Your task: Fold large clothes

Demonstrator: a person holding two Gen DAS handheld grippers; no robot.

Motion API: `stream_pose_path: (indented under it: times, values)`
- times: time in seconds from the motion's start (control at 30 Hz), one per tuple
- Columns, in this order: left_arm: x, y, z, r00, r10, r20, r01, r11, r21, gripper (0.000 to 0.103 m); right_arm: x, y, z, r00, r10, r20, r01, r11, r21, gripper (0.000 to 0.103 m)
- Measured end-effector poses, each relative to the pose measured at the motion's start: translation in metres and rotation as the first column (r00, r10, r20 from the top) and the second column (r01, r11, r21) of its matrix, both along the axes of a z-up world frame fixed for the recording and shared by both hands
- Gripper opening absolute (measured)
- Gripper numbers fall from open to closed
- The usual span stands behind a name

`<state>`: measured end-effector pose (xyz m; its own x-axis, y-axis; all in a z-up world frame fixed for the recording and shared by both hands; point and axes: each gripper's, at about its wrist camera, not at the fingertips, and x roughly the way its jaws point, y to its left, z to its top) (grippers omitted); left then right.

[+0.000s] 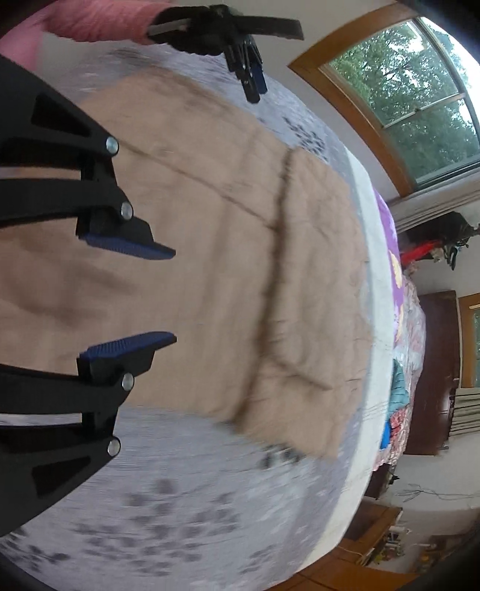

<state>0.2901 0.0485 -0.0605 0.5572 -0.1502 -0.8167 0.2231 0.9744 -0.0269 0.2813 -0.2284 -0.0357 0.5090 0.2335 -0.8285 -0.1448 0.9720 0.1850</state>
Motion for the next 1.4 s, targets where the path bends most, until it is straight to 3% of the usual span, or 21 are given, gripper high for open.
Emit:
stream_pose_path:
  times: [0.1, 0.27, 0.47, 0.7, 0.8, 0.9, 0.97, 1.03, 1.23, 1.4]
  values:
    - [-0.04, 0.041, -0.012, 0.998, 0.052, -0.037, -0.052, 0.999, 0.008, 0.077, -0.048, -0.012, -0.01, 1.0, -0.015, -0.015, 0.016, 1.0, 0.021, 0.051]
    - [-0.094, 0.099, -0.026, 0.983, 0.164, -0.08, -0.168, 0.984, -0.054, 0.078, -0.099, -0.029, -0.02, 0.998, -0.056, -0.021, 0.058, 0.995, 0.085, 0.067]
    - [-0.121, 0.109, -0.042, 0.984, 0.138, -0.116, -0.156, 0.975, -0.16, 0.079, -0.126, -0.046, -0.04, 0.993, -0.097, -0.072, 0.106, 0.986, 0.132, 0.068]
    - [-0.126, 0.087, -0.057, 0.989, 0.068, -0.13, -0.094, 0.974, -0.207, 0.079, -0.132, -0.051, -0.063, 0.986, -0.115, -0.118, 0.137, 0.971, 0.197, 0.067]
    - [-0.121, 0.076, -0.065, 0.987, 0.035, -0.154, -0.07, 0.972, -0.225, 0.073, -0.128, -0.048, -0.077, 0.982, -0.107, -0.155, 0.14, 0.964, 0.225, 0.053]
    - [-0.118, 0.071, -0.071, 0.986, 0.06, -0.156, -0.088, 0.979, -0.184, 0.055, -0.126, -0.045, -0.082, 0.981, -0.115, -0.156, 0.148, 0.964, 0.22, 0.036]
    - [-0.118, 0.071, -0.07, 0.987, 0.061, -0.148, -0.089, 0.977, -0.195, 0.03, -0.127, -0.045, -0.079, 0.982, -0.109, -0.153, 0.145, 0.959, 0.244, 0.018]
    - [-0.12, 0.073, -0.066, 0.988, 0.047, -0.145, -0.082, 0.966, -0.246, 0.018, -0.13, -0.043, -0.073, 0.986, -0.107, -0.131, 0.136, 0.962, 0.236, 0.015]
    - [-0.135, 0.076, -0.052, 0.993, 0.056, -0.102, -0.081, 0.962, -0.262, 0.014, -0.148, -0.037, -0.056, 0.995, -0.072, -0.068, 0.085, 0.973, 0.213, 0.013]
    - [-0.156, 0.079, -0.045, 0.995, 0.046, -0.094, -0.068, 0.965, -0.252, 0.014, -0.173, -0.029, -0.055, 0.997, -0.047, -0.064, 0.058, 0.979, 0.196, 0.013]
